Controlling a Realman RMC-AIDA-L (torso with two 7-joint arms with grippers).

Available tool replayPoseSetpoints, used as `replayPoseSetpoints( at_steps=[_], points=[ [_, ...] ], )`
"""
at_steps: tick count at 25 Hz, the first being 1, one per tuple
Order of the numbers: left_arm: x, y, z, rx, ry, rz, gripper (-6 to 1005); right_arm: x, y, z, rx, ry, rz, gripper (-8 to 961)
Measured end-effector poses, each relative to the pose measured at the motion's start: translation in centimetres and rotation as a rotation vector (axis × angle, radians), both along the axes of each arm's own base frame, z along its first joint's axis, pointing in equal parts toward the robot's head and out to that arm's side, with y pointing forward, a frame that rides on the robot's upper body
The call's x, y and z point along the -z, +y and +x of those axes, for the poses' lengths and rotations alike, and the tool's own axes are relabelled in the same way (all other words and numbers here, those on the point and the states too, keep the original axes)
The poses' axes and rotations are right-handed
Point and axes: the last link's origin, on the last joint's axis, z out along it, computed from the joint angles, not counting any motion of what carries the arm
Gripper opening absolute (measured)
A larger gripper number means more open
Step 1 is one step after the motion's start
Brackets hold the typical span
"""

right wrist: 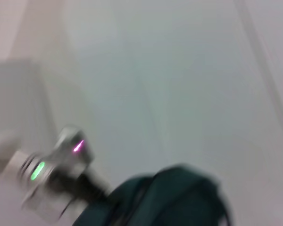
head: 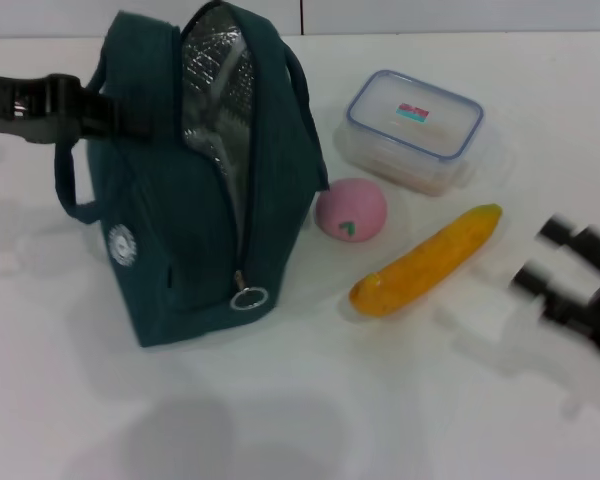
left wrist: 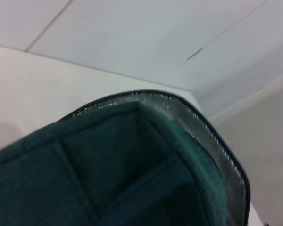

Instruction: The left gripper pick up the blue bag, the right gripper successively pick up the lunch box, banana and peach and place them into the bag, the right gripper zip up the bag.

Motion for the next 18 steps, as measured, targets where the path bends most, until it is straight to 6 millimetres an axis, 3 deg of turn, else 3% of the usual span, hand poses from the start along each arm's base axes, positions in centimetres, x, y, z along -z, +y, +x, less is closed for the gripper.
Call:
replayPoseSetpoints(
  at_steps=[5,11,18],
  points=[
    [-0.3,-0.3,0.2,0.013,-0.039,0.005,42,-1.5,0.5,1.0,0.240,0.264,-0.017,787],
    [-0.4,-0.4,0.1,0.013,-0.041,0.006,43,-1.8,1.8,3.0,0.521,0.482,-0.168,784],
    [-0.3,-0.4,0.2,0.021,-0.045,0.007,43,-1.1,4.1,3.9,0.702,0.563,-0.273,780]
  ],
)
